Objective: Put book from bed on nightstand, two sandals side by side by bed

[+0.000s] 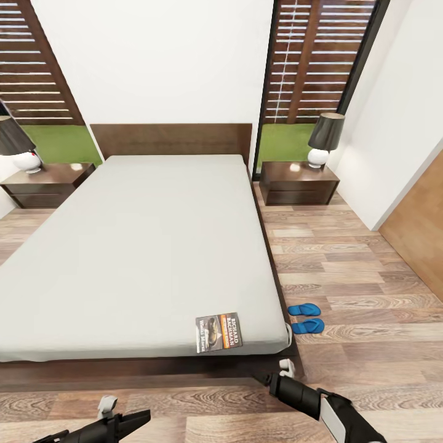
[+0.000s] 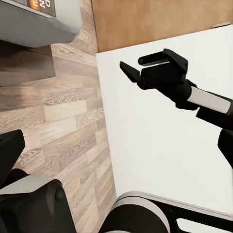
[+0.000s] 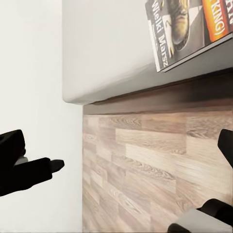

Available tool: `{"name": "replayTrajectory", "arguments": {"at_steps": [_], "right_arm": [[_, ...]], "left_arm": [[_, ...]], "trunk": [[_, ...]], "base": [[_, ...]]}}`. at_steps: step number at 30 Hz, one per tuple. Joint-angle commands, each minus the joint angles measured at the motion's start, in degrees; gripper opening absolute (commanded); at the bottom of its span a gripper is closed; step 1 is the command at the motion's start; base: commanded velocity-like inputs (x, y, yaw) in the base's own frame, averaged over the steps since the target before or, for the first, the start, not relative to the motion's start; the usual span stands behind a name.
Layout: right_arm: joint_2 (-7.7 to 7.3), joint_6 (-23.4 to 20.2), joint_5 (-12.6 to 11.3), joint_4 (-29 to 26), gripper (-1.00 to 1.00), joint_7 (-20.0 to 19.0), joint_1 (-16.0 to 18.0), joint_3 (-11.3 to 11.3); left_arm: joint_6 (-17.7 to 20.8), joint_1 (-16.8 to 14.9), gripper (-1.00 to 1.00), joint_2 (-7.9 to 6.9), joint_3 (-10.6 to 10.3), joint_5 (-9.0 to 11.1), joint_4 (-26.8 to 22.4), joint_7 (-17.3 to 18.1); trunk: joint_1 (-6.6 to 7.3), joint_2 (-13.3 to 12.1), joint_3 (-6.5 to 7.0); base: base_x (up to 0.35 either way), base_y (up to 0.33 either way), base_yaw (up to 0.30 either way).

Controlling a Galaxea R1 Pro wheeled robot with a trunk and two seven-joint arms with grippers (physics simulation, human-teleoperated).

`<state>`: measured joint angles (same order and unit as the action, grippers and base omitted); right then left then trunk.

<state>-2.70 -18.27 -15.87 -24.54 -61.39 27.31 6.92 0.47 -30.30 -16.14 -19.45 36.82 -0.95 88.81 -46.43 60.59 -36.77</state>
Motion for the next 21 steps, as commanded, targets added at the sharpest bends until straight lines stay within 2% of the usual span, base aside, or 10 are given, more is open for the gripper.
{"name": "replayTrajectory", "arguments": {"at_steps": [1, 14, 21], "right_arm": [[-0.01, -0.54, -0.29, -0.05, 1.0, -0.15, 0.03, -0.22], [-0.14, -0.54, -0.45, -0.19, 1.0, -0.14, 0.03, -0.72], [-0.36, -1.72, -1.04, -3.94, 1.0, -0.19, 0.03, -0.63]], "left_arm": [[0.05, -0.02, 1.0, 0.01, -0.49, 0.45, -0.02, 0.13], [0.05, -0.02, 1.0, 0.4, -0.5, 0.45, -0.02, 0.13], [0.05, -0.02, 1.0, 0.41, -0.5, 0.45, -0.02, 0.17]], "trunk": [[0.0, 0.03, -0.04], [0.0, 0.03, -0.04], [0.0, 0.03, -0.04]], "base": [[0.0, 0.0, 0.0], [0.0, 0.0, 0.0], [0.0, 0.0, 0.0]]}}
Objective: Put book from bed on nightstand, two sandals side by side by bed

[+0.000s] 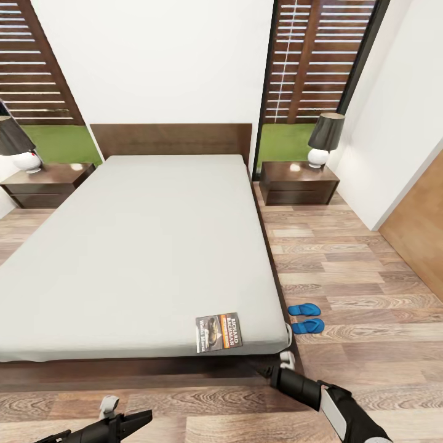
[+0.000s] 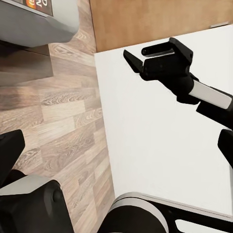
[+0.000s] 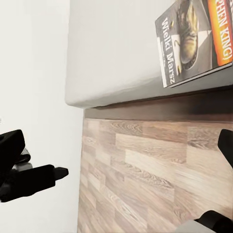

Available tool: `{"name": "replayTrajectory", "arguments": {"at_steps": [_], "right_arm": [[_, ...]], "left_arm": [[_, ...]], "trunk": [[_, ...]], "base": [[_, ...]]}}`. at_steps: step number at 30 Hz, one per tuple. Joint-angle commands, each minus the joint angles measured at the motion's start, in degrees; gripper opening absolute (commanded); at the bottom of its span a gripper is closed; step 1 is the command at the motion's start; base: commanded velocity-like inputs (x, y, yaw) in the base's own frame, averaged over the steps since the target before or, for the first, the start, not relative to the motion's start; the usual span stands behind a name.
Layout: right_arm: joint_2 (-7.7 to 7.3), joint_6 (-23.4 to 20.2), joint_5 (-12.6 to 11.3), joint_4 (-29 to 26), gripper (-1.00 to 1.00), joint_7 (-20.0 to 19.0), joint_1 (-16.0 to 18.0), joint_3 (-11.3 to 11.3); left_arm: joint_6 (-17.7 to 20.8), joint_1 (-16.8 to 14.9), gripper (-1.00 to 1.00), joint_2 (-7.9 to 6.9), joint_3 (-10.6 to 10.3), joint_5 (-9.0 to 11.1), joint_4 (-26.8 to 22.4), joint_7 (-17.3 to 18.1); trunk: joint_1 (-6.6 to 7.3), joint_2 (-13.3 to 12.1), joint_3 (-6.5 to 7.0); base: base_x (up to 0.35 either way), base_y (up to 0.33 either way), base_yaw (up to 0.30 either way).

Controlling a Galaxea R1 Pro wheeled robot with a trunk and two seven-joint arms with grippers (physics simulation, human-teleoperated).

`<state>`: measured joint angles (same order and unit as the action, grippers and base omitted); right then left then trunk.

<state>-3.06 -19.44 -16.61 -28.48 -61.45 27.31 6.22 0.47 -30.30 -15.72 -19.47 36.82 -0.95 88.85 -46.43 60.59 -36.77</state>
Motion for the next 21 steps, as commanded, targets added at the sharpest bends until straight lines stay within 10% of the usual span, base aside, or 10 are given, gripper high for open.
{"name": "replayTrajectory", "arguments": {"at_steps": [1, 21], "right_arm": [[0.0, -1.06, -0.35, -0.3, 1.0, -0.15, 0.02, 0.08], [-0.07, -2.15, -0.44, -1.93, 1.0, -0.16, 0.02, 0.17]], "left_arm": [[0.05, -0.02, 1.0, -0.01, -0.48, 0.45, -0.02, 0.14], [0.05, -0.02, 1.0, 0.32, -0.44, 0.45, -0.02, 0.1]], "trunk": [[0.0, 0.03, -0.04], [-0.44, 0.83, -0.4]], "base": [[0.0, 0.0, 0.0], [0.0, 0.0, 0.0]]}}
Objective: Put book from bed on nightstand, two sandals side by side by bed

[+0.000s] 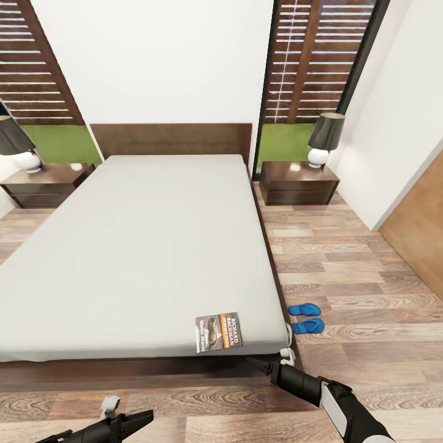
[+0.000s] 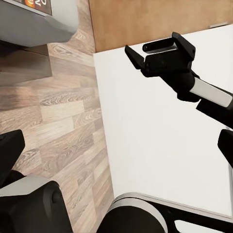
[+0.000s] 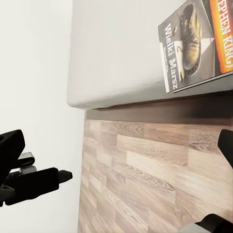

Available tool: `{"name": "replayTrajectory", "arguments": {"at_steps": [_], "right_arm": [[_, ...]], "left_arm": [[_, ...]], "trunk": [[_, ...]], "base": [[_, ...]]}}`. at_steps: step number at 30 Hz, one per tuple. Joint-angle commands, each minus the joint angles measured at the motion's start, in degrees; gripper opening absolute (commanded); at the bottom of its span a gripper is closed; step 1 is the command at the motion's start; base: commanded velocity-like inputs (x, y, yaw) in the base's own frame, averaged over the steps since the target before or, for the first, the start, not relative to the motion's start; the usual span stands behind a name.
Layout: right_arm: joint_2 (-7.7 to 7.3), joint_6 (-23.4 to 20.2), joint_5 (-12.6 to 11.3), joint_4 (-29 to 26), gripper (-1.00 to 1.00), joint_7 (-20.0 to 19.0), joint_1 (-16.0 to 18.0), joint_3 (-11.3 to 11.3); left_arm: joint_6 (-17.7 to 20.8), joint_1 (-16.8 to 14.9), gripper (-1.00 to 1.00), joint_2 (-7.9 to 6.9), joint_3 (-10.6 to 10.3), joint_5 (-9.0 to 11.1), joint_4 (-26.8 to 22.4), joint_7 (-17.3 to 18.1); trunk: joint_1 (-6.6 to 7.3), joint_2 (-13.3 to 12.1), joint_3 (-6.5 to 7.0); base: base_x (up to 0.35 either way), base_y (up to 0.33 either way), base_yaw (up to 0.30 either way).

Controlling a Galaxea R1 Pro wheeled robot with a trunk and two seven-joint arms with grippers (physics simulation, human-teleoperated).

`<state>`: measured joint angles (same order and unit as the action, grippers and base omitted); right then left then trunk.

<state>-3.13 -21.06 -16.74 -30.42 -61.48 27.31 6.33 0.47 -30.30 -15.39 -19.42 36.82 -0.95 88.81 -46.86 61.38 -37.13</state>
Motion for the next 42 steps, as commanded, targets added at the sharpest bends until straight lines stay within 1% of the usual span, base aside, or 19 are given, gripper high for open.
{"name": "replayTrajectory", "arguments": {"at_steps": [1, 31, 42], "right_arm": [[0.01, -0.53, -0.31, 0.01, 1.0, -0.13, 0.03, 0.07], [0.06, -0.65, -0.31, 0.01, 1.0, -0.04, 0.03, 0.09], [0.26, -0.57, -0.24, 0.06, 1.0, 0.33, 0.03, 0.24]], "left_arm": [[0.05, -0.02, 1.0, -0.01, -0.49, 0.45, -0.02, 0.13], [0.06, -0.02, 1.0, 0.09, -0.53, 0.45, -0.02, 0.13], [0.09, -0.02, 1.0, 0.14, -0.53, 0.45, -0.02, 0.14]], "trunk": [[-0.23, 0.45, -0.23], [-6.82, 12.48, -5.61], [-6.82, 12.48, -5.61]], "base": [[0.0, 0.0, 0.0], [0.0, 0.0, 0.0], [0.0, 0.0, 0.0]]}}
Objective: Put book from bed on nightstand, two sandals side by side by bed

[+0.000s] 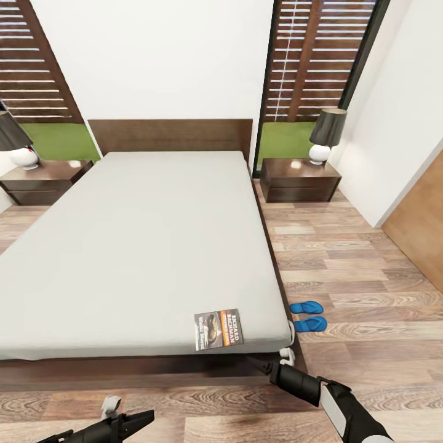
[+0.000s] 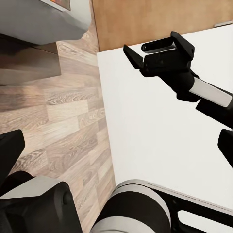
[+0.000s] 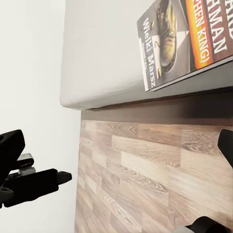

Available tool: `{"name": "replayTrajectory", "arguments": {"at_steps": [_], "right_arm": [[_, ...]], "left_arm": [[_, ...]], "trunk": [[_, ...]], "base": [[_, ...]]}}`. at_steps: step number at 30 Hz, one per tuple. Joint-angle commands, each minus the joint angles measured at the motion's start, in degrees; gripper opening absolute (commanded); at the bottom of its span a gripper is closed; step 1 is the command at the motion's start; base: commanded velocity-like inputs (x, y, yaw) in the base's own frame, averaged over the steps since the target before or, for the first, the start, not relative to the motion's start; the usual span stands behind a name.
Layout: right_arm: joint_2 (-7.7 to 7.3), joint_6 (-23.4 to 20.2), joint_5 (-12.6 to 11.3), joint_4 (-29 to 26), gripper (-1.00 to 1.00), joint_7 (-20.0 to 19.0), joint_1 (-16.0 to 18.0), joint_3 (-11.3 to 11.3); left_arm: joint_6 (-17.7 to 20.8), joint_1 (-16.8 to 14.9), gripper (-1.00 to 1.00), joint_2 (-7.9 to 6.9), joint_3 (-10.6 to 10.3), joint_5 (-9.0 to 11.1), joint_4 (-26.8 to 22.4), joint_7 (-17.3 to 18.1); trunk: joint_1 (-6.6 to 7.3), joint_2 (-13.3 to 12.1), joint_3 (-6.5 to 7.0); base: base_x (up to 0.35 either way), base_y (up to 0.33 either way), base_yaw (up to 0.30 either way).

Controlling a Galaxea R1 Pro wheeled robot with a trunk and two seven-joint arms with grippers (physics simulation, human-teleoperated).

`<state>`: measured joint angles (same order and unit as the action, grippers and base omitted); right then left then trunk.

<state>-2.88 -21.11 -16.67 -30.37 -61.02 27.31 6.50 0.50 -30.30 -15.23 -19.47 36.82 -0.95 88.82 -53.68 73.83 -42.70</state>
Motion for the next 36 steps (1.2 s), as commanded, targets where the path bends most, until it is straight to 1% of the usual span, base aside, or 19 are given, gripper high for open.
{"name": "replayTrajectory", "arguments": {"at_steps": [1, 6, 12, 16, 18, 19, 20, 21, 23, 24, 25, 26, 29, 36], "right_arm": [[0.09, -0.52, -0.3, 0.03, 1.0, -0.05, 0.02, 0.07], [0.22, -0.04, -0.27, -0.02, 1.0, 0.04, 0.02, 0.09], [0.31, 0.19, -0.32, -0.03, 1.0, 0.08, 0.02, 0.16], [0.26, -0.25, -0.54, 0.0, 1.0, -0.19, 0.02, 0.74], [0.25, -0.29, -1.95, 0.11, 1.0, -0.25, 0.02, 1.86], [0.25, -0.31, -3.54, 0.21, 1.0, -0.28, 0.02, 2.79], [0.26, -0.32, -5.8, 0.28, 1.0, -0.27, 0.02, 3.67], [0.26, -0.32, -7.05, 0.31, 1.0, -0.26, 0.02, 3.99], [0.25, -0.25, -11.72, 0.39, 1.0, -0.28, 0.02, 4.68], [0.24, -0.16, -13.32, 0.43, 1.0, -0.3, 0.02, 4.83], [0.24, -0.08, -14.36, 0.47, 1.0, -0.26, 0.02, 4.93], [0.24, 0.0, -15.02, 0.51, 1.0, -0.22, 0.02, 4.99], [0.25, 0.13, -15.81, 0.6, 1.0, -0.13, 0.02, 5.06], [0.31, 0.19, -16.17, 0.74, 1.0, 0.06, 0.02, 5.09]], "left_arm": [[0.08, -0.02, 1.0, 0.02, -0.48, 0.45, -0.02, 0.13], [0.1, -0.02, 1.0, 0.51, -0.48, 0.45, -0.02, 0.14], [0.1, -0.02, 1.0, 0.57, -0.43, 0.45, -0.02, 0.13], [0.11, -0.02, 1.0, 0.56, -0.41, 0.45, -0.02, 0.13], [0.1, -0.02, 1.0, 0.56, -0.4, 0.45, -0.02, 0.14], [0.1, -0.02, 1.0, 0.56, -0.4, 0.45, -0.02, 0.14], [0.11, -0.02, 1.0, 0.55, -0.4, 0.45, -0.02, 0.13], [0.11, -0.02, 1.0, 0.55, -0.4, 0.45, -0.02, 0.13], [0.1, -0.02, 1.0, 0.57, -0.4, 0.45, -0.02, 0.13], [0.1, -0.02, 1.0, 0.57, -0.41, 0.45, -0.02, 0.13], [0.11, -0.02, 1.0, 0.56, -0.41, 0.45, -0.02, 0.13], [0.11, -0.02, 1.0, 0.56, -0.42, 0.45, -0.02, 0.13], [0.1, -0.02, 1.0, 0.55, -0.43, 0.45, -0.02, 0.13], [0.11, -0.02, 1.0, 0.55, -0.4, 0.45, -0.02, 0.13]], "trunk": [[0.0, 0.02, -0.04], [0.0, 0.02, -0.04], [0.0, 0.02, -0.04], [0.0, 0.02, -0.04], [0.0, 0.02, -0.04], [0.0, 0.02, -0.04], [0.0, 0.02, -0.04], [0.0, 0.02, -0.04], [0.0, 0.02, -0.04], [0.0, 0.02, -0.04], [0.0, 0.02, -0.04], [0.0, 0.02, -0.04], [0.0, 0.02, -0.04], [0.0, 0.02, -0.04]], "base": [[0.0, 0.0, 0.0], [0.0, 0.0, 0.0], [0.0, 0.0, 0.0], [0.0, 0.0, 0.0], [0.0, 0.0, 0.0], [0.0, 0.0, 0.0], [0.0, 0.0, 0.0], [0.0, 0.0, 0.0], [0.0, 0.0, 0.0], [0.0, 0.0, 0.0], [0.0, 0.0, 0.0], [0.0, 0.0, 0.0], [0.0, 0.0, 0.0], [0.0, 0.0, 0.0]]}}
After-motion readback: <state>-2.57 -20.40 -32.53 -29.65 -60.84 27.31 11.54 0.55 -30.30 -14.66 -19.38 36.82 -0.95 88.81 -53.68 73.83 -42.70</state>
